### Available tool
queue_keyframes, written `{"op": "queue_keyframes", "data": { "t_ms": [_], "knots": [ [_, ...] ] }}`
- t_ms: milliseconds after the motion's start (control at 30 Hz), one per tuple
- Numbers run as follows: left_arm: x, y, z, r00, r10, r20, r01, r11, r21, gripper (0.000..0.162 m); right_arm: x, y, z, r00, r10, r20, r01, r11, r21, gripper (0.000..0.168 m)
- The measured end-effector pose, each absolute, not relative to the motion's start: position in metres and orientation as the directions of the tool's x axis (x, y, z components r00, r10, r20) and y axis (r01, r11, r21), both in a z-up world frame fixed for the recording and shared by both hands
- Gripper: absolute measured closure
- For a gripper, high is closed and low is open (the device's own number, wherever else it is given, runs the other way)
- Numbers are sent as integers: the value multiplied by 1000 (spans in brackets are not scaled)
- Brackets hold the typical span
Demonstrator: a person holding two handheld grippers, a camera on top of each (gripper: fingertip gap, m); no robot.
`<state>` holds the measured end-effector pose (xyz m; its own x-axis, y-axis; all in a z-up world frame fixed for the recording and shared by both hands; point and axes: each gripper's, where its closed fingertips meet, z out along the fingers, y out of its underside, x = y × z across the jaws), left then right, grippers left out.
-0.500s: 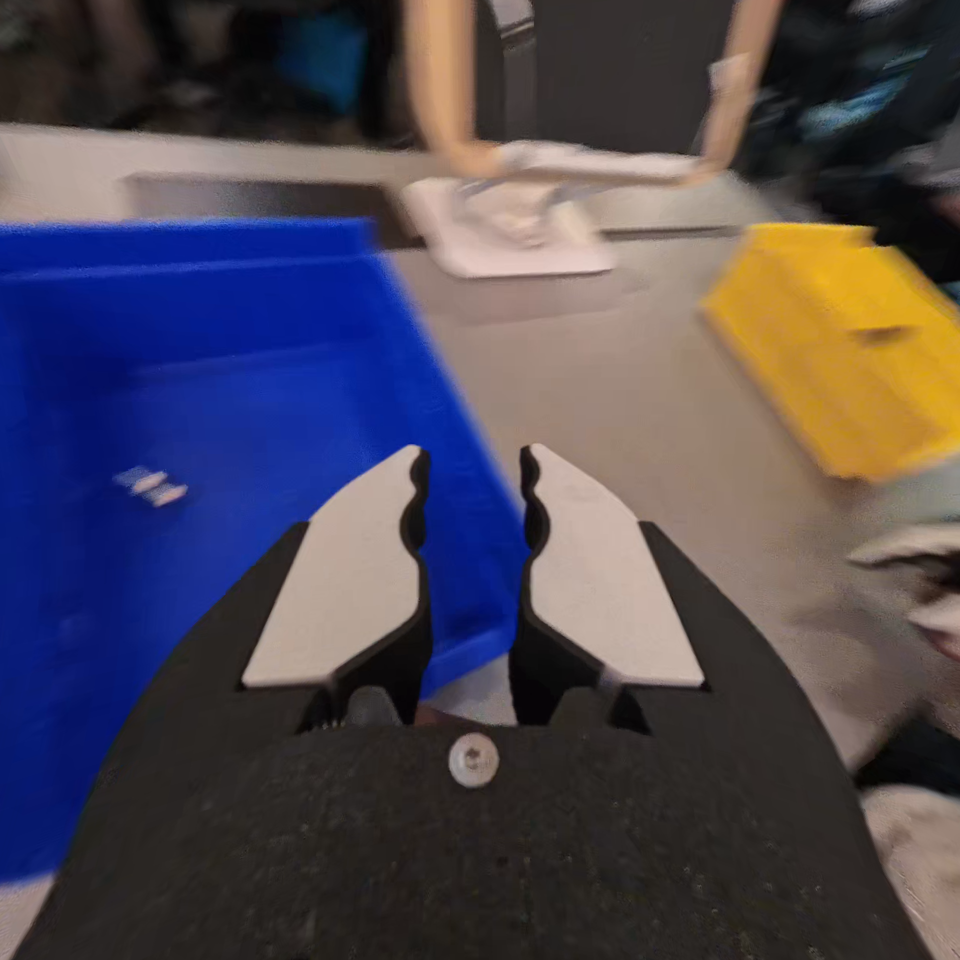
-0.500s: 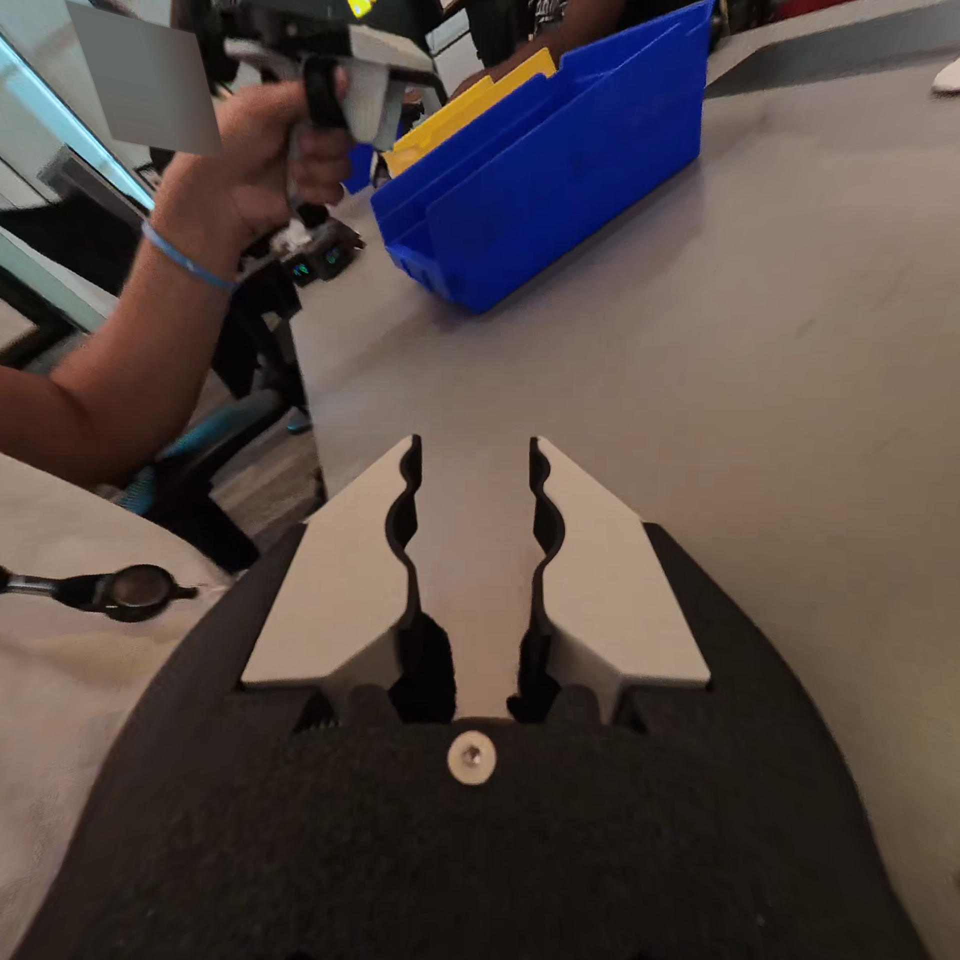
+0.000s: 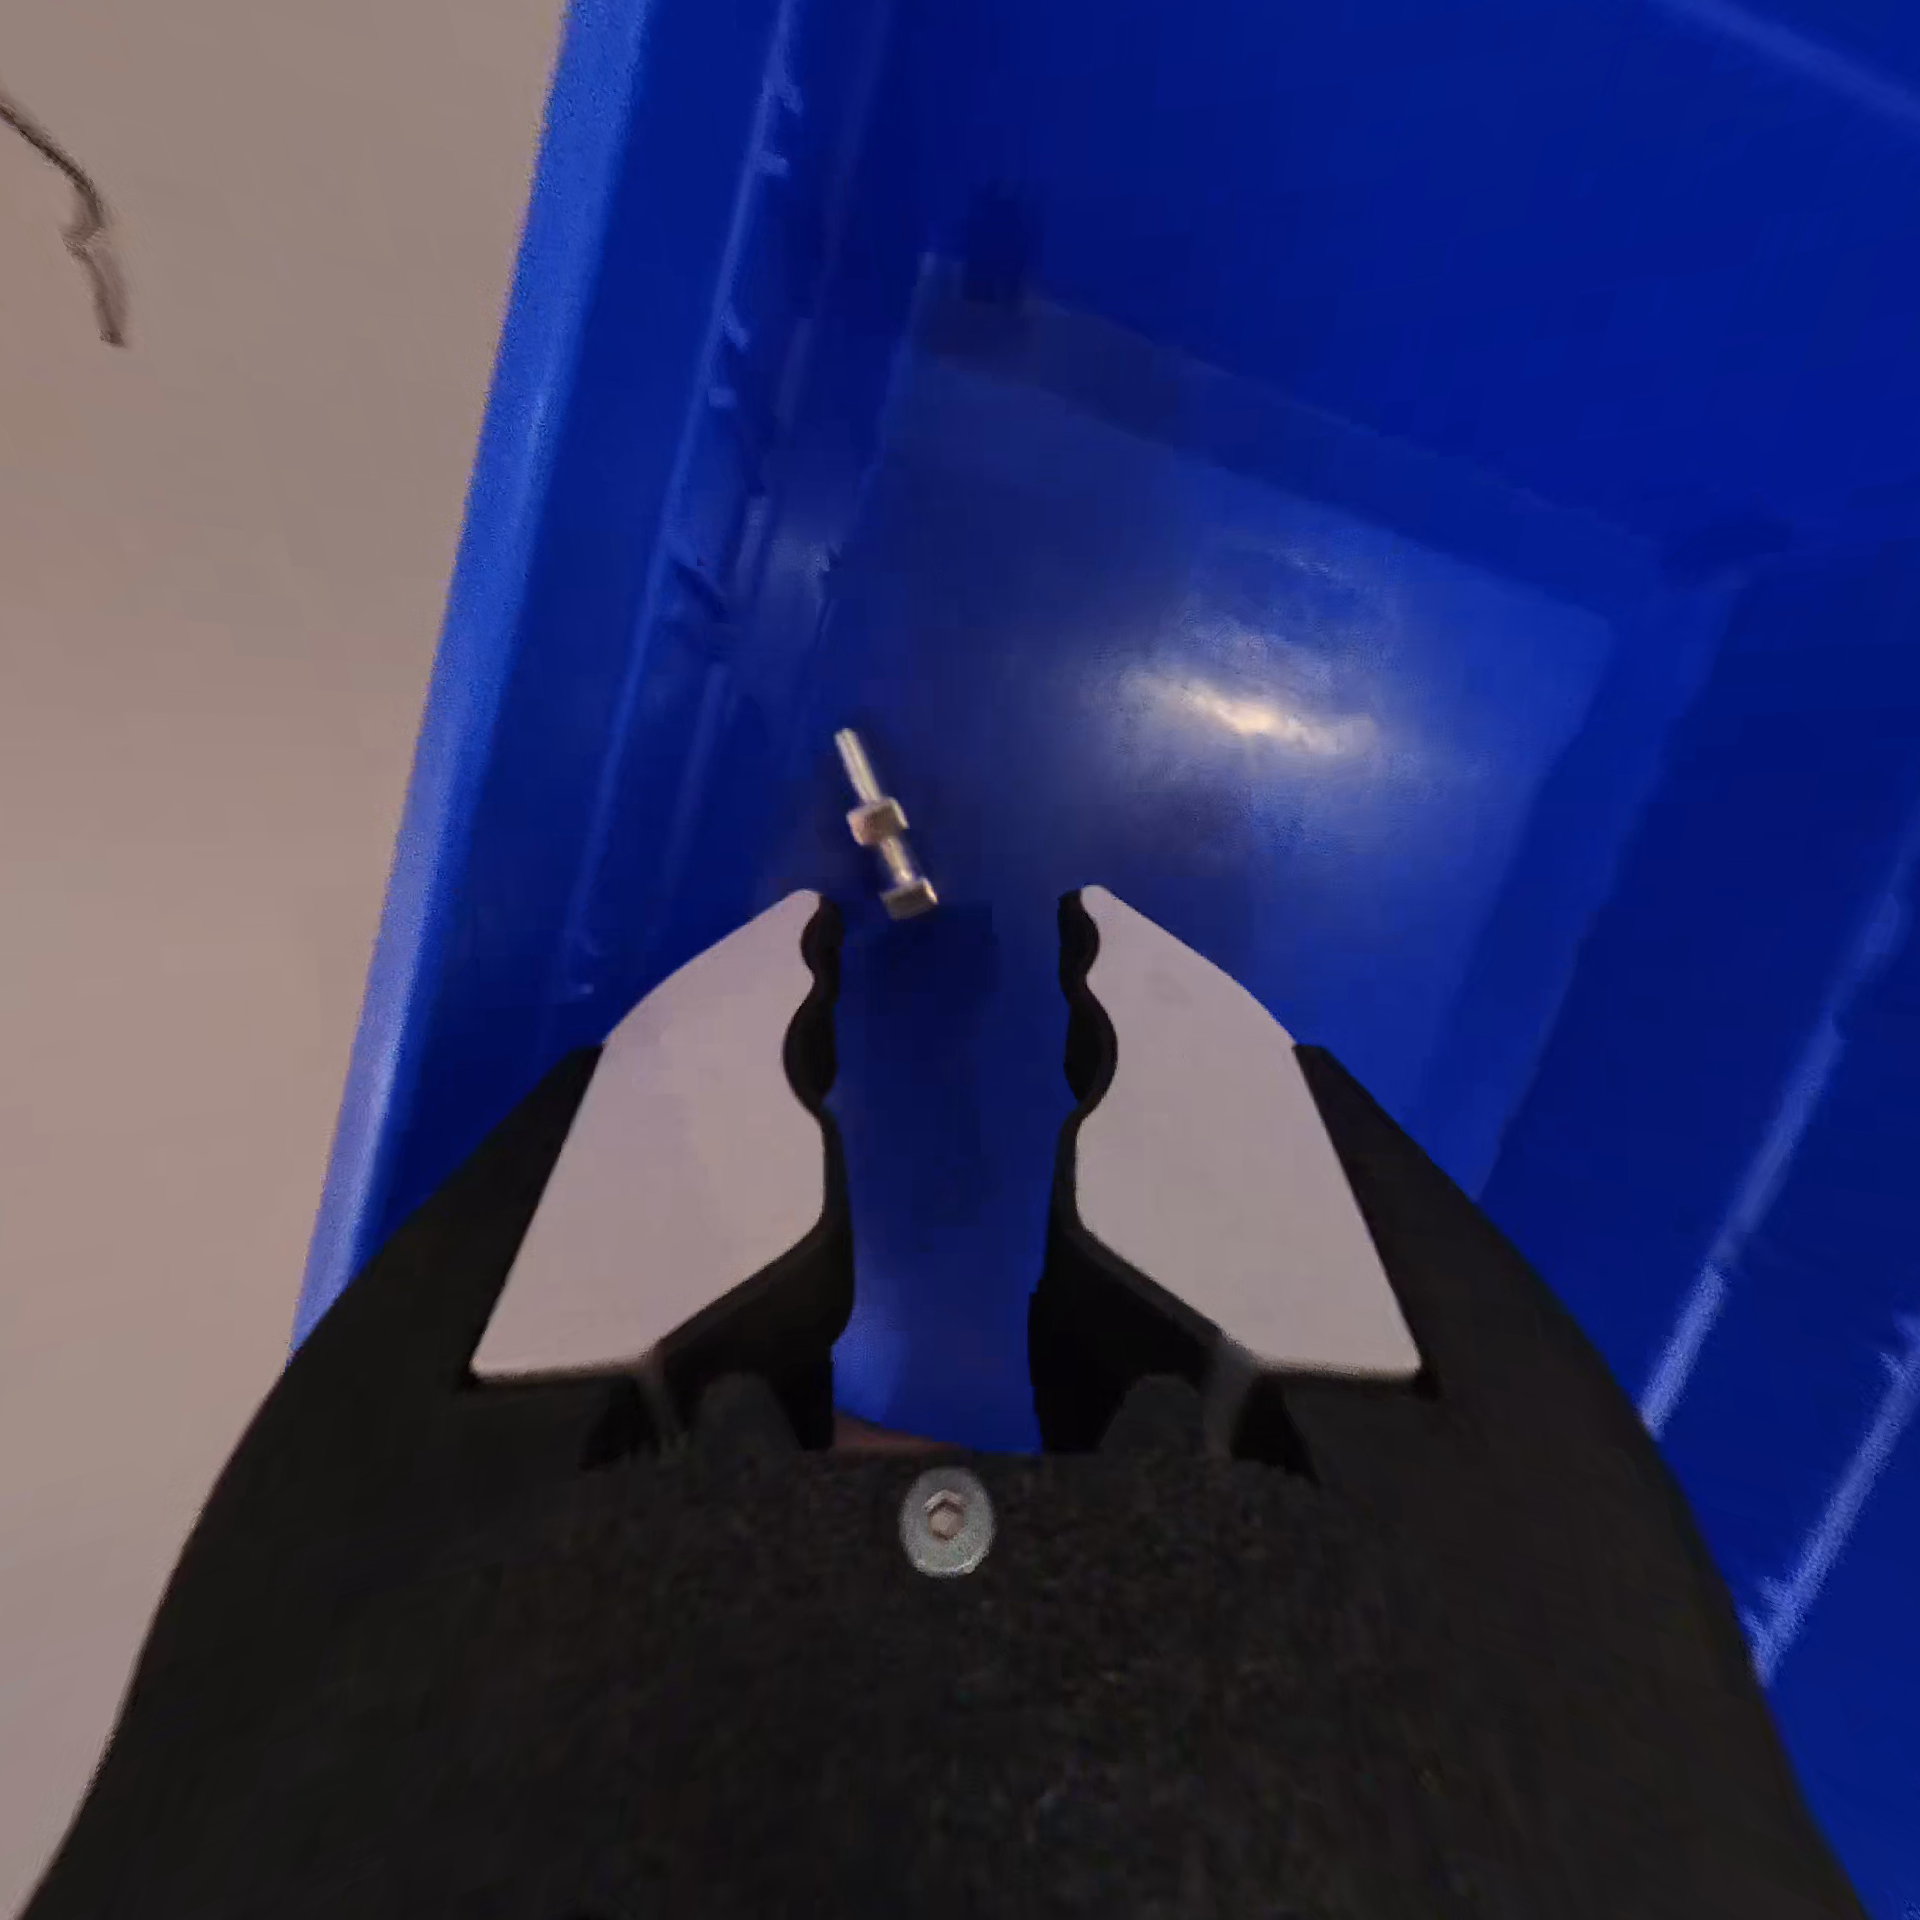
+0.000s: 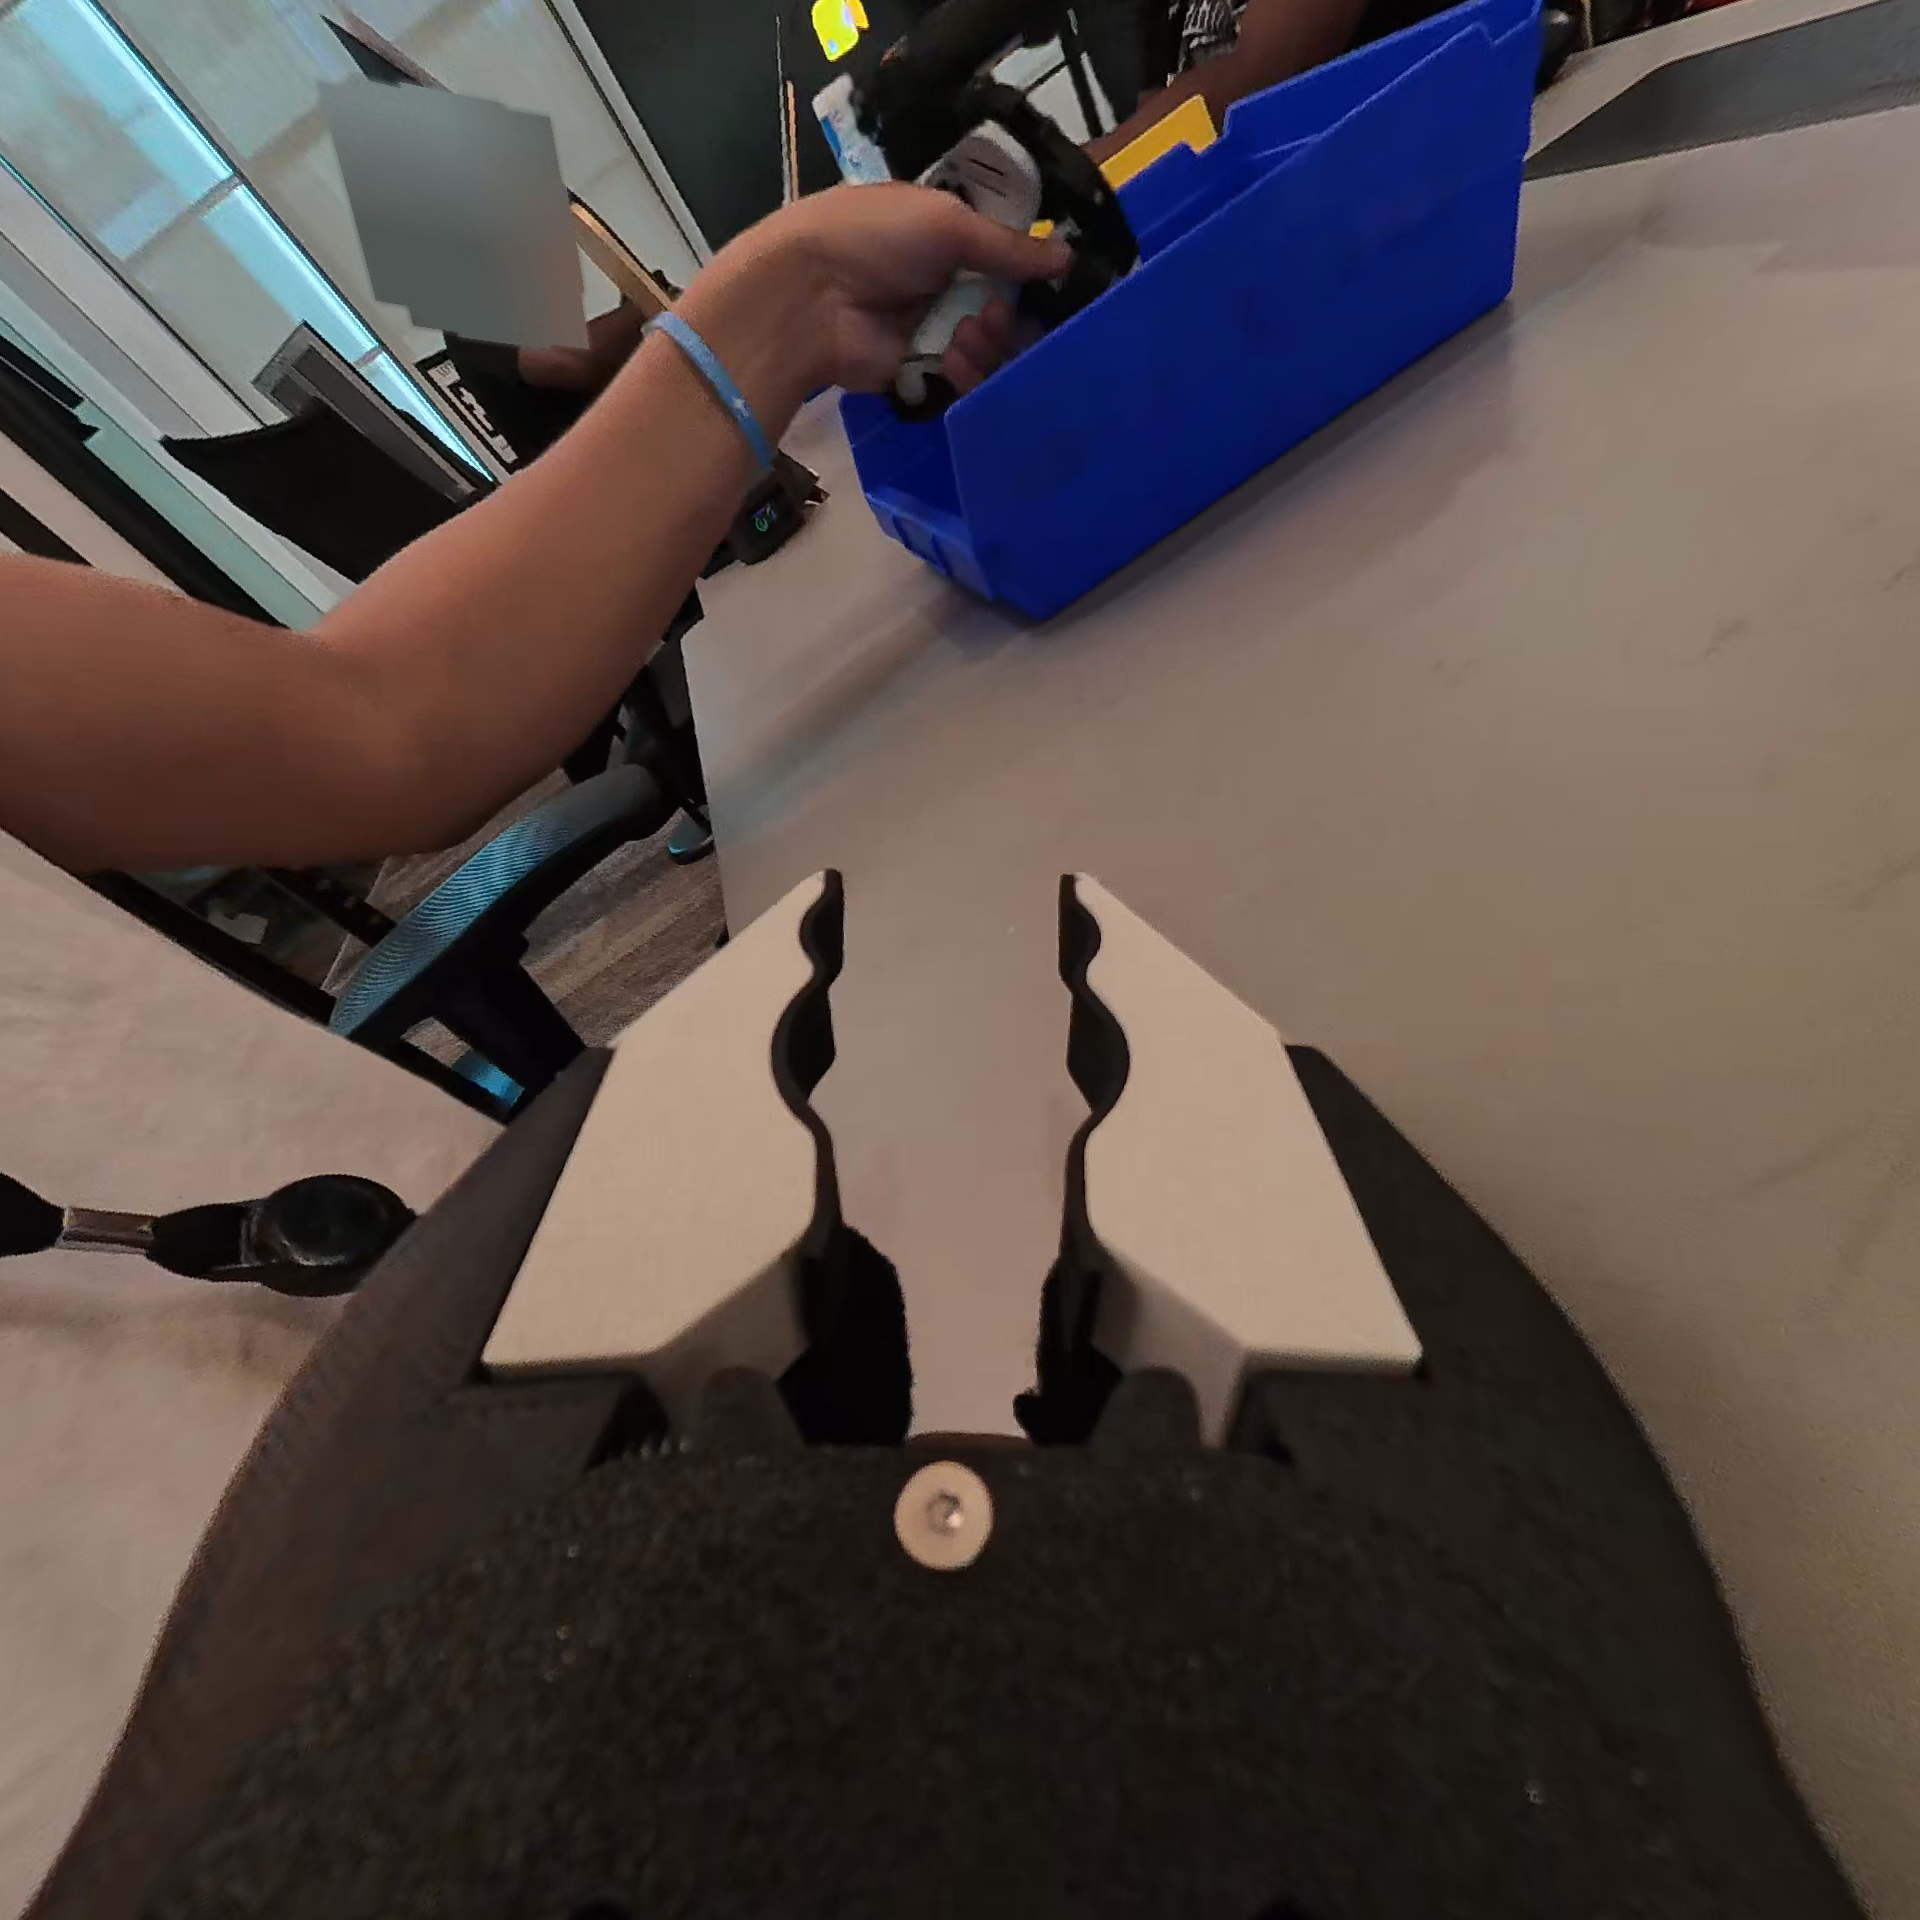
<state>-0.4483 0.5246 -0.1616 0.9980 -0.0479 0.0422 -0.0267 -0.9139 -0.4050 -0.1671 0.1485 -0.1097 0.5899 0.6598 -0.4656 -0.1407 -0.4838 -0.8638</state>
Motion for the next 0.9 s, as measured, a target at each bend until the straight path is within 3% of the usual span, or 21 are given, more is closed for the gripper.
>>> {"op": "queue_keyframes", "data": {
  "t_ms": [167, 267, 300, 467, 567, 667, 800, 900],
  "knots": [
    [-449, 534, -182, 1000, 25, 4, 24, -926, -377, 121, -167, 145, -108, 548, 662, -511, -171, -509, -844, 127],
    [-453, 537, -188, 998, 60, -19, 48, -922, -385, 130, -169, 144, -108, 528, 663, -531, -179, -524, -833, 127],
    [-454, 537, -188, 998, 66, -18, 54, -921, -387, 142, -170, 143, -108, 526, 664, -531, -176, -526, -832, 127],
    [-450, 530, -186, 998, 34, 54, 52, -918, -393, 142, -168, 144, -106, 526, 661, -536, -192, -522, -831, 127],
    [-435, 521, -171, 977, -98, 187, -3, -892, -452, 142, -164, 146, -103, 526, 655, -542, -214, -515, -830, 127],
    [-414, 509, -137, 898, -259, 356, -5, -814, -581, 143, -159, 149, -101, 541, 645, -540, -230, -503, -833, 127],
    [-375, 462, -64, 631, -536, 562, 65, -685, -726, 143, -153, 157, -97, 571, 636, -520, -254, -465, -848, 127],
    [-338, 400, -23, 369, -716, 592, 58, -618, -784, 143, -156, 169, -85, 568, 647, -509, -286, -424, -859, 127]
  ]
}}
